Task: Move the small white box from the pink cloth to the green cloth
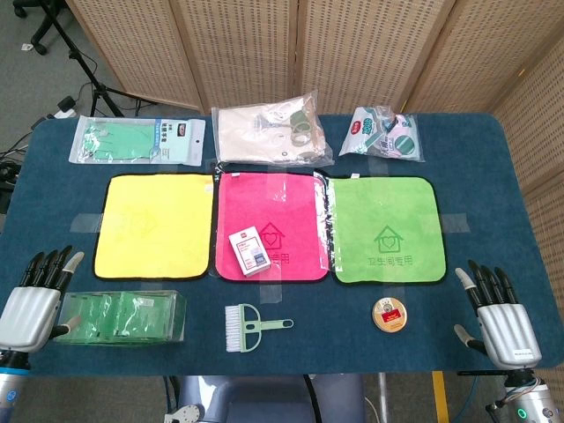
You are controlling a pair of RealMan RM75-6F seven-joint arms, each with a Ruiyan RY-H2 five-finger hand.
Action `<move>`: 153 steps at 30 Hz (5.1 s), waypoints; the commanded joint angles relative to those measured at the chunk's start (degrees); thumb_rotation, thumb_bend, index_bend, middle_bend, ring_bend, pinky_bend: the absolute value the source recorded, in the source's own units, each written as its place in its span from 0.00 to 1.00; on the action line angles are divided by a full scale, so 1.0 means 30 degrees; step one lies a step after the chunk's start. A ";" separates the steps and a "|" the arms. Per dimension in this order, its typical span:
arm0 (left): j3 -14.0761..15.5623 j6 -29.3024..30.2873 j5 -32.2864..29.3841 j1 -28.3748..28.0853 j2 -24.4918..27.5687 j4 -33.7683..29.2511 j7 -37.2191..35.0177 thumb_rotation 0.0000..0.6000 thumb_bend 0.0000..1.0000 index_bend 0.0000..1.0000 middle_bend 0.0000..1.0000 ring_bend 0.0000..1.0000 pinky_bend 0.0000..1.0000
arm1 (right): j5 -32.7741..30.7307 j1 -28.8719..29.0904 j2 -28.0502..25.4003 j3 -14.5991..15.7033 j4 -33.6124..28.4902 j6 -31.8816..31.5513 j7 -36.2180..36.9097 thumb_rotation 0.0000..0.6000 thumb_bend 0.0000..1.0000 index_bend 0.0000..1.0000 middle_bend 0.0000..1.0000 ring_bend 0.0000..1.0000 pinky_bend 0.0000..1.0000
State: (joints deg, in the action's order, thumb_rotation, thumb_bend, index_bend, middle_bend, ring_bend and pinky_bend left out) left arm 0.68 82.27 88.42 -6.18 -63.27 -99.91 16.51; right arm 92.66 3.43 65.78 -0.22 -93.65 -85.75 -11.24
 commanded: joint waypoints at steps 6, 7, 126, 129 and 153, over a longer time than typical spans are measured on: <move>0.0020 0.0026 0.0043 0.0006 -0.0016 -0.0029 0.0069 1.00 0.11 0.00 0.00 0.00 0.00 | 0.0007 -0.0011 -0.0032 -0.0004 0.0067 -0.0047 0.0107 1.00 0.25 0.00 0.00 0.00 0.00; 0.0026 0.0043 0.0058 0.0014 -0.0013 -0.0045 0.0074 1.00 0.11 0.00 0.00 0.00 0.00 | 0.0015 -0.0016 -0.0042 0.0002 0.0069 -0.0058 0.0138 1.00 0.25 0.00 0.00 0.00 0.00; -0.0167 -0.0802 0.0011 -0.0816 -0.0564 0.0874 -0.2089 1.00 0.34 0.00 0.00 0.00 0.00 | -1.0188 1.8132 0.9885 -0.3380 0.1089 1.1843 -2.1171 1.00 0.41 0.07 0.00 0.00 0.00; -0.0161 -0.0848 -0.0022 -0.0834 -0.0568 0.0892 -0.2117 1.00 0.34 0.00 0.00 0.00 0.00 | -1.0398 1.8328 0.9969 -0.3358 0.1084 1.1760 -2.1269 1.00 0.41 0.07 0.00 0.00 0.00; -0.0131 -0.1350 -0.0370 -0.1065 -0.0530 0.0947 -0.2374 1.00 0.34 0.00 0.00 0.00 0.00 | -1.2861 2.0627 1.1883 -0.3087 0.2514 1.1389 -2.2021 1.00 0.50 0.09 0.00 0.00 0.00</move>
State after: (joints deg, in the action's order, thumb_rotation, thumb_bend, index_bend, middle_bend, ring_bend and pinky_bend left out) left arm 0.29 78.22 87.32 -9.37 -64.86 -97.08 9.40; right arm 54.29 65.10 101.26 -9.60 -86.30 -51.56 -77.12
